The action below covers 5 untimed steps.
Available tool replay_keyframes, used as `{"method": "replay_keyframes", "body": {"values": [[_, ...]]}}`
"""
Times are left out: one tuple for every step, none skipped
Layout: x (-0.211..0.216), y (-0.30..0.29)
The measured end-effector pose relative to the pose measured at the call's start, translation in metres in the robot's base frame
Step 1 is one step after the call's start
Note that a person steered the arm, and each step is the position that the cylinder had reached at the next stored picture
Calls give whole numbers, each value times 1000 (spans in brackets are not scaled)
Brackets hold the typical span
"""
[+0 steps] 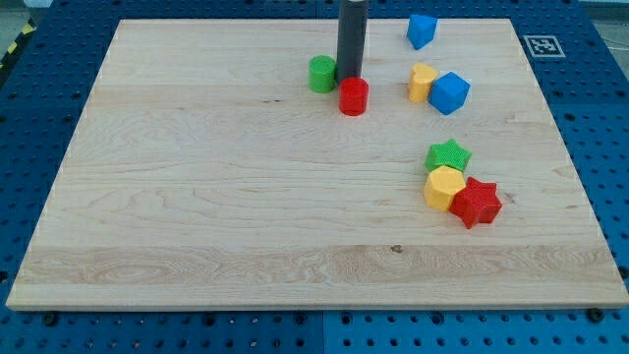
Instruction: Move the green circle top diagonally to the red circle
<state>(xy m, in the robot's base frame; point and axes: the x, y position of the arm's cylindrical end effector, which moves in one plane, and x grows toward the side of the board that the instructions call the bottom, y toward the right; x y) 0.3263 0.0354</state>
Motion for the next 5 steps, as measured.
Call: {"method": "replay_keyframes", "body": {"values": [[0, -4], [0, -4], [-12, 1], [-22, 3], [-36, 3]]}}
